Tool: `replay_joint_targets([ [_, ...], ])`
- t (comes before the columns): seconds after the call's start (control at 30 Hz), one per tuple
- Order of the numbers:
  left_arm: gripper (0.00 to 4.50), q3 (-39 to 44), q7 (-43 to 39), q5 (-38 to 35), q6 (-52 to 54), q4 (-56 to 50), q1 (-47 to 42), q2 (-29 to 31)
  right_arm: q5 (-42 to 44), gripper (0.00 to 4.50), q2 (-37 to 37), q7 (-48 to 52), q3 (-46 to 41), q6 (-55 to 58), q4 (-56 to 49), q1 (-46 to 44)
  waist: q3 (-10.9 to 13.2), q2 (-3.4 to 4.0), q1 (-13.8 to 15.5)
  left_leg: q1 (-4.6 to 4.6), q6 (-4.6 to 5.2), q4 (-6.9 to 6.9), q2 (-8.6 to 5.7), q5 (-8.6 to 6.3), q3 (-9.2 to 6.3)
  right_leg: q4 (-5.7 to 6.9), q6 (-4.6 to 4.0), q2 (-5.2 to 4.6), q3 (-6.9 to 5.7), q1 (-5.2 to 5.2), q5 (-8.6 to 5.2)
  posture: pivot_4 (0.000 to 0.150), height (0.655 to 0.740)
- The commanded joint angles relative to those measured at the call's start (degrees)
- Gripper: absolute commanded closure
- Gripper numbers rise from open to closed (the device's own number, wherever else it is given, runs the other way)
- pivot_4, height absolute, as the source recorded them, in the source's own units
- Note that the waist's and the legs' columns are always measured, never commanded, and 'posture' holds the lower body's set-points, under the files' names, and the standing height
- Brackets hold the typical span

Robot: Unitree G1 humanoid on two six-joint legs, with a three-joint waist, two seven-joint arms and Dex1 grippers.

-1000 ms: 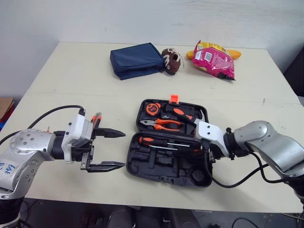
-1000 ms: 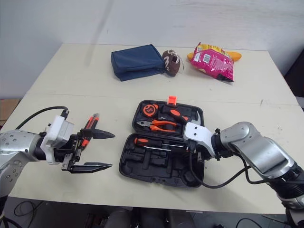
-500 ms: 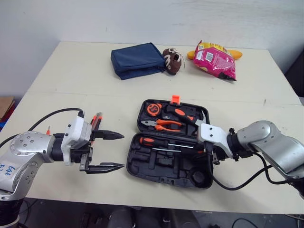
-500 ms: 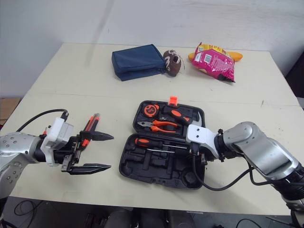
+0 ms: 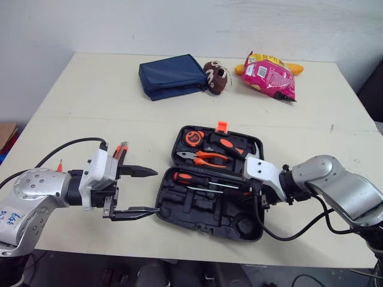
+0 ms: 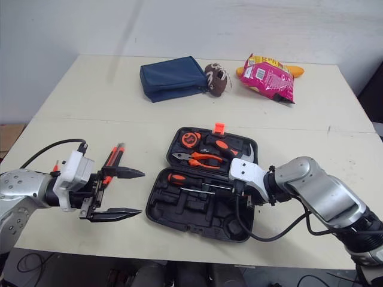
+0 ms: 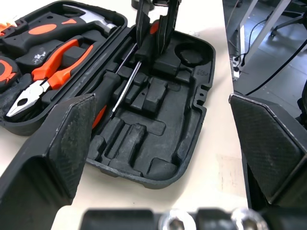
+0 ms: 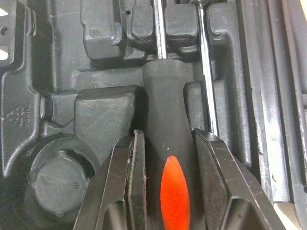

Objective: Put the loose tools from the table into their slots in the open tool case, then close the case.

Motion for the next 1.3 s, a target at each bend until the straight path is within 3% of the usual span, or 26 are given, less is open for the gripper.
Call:
replay_joint_targets([
  [0.03,0.00,0.41,0.62,-0.63,0.03,-2.15,0.32,-0.19,-0.20,3.47,0.63,-0.59,1.58,1.53,-0.89,0.08,0.00,0.00,-0.01,0.00,0.00,0.00,0.00,0.00,0.00,0.00,0.00,0.00,0.00,0.00,0.00,0.150,0.7400],
  [0.47,0.00,0.83,0.60,-0.49,-0.17,-2.18,1.37,-0.25,-0.10,3.47,0.79,0.07,2.17,1.76,-0.44,-0.86,0.00,-0.01,-0.09,0.05,-0.01,0.02,0.00,0.02,0.00,0.11,-0.03,0.01,0.00,0.00,0.01,0.150,0.7400],
  [0.53,0.00,0.95,0.54,-0.42,-0.37,-2.09,1.67,-0.26,0.31,2.39,0.99,0.78,1.70,0.35,-0.38,-0.52,0.00,-0.01,-0.07,0.04,-0.01,0.02,0.00,0.02,0.00,0.10,-0.03,0.01,0.00,0.00,0.01,0.150,0.7400],
  [0.63,0.00,1.24,0.40,-0.33,-0.64,-1.91,2.17,-0.26,0.52,1.24,1.63,1.33,0.49,-2.34,-0.02,0.08,-0.11,-0.18,-0.33,0.05,-0.01,0.00,0.00,0.02,0.00,0.08,-0.03,0.02,0.00,0.01,0.01,0.150,0.7400],
  [0.97,0.00,2.27,-1.02,-0.08,-1.27,1.08,1.94,0.54,6.95,1.24,2.58,10.26,-9.42,-16.21,6.39,3.20,-0.05,-0.17,-0.50,0.02,0.02,0.01,0.01,0.02,0.00,0.08,-0.07,0.03,-0.01,0.00,0.03,0.150,0.7400],
  [1.17,0.00,2.50,-1.32,0.36,-1.67,1.50,2.13,0.32,10.30,1.24,8.69,10.74,-13.74,-23.35,8.88,5.85,-0.05,-0.16,-0.53,0.01,0.02,0.01,0.02,0.01,0.01,0.04,-0.06,0.04,0.00,0.00,0.03,0.150,0.7400],
  [1.27,0.00,1.97,-1.10,0.54,-1.89,1.48,1.71,0.04,8.24,2.09,14.10,8.41,-12.99,-29.66,10.35,9.44,-0.07,-0.19,-0.50,0.02,0.00,0.01,0.05,0.02,0.00,0.08,-0.06,0.08,0.00,0.01,0.03,0.150,0.7400],
  [1.3,0.00,1.75,-0.97,0.55,-1.86,1.37,1.57,-0.03,7.07,2.63,15.29,7.84,-12.65,-31.60,11.12,10.29,-0.06,-0.18,-0.44,0.03,0.00,0.01,0.04,0.02,0.00,0.08,-0.06,0.08,-0.01,0.01,0.03,0.150,0.7400],
])
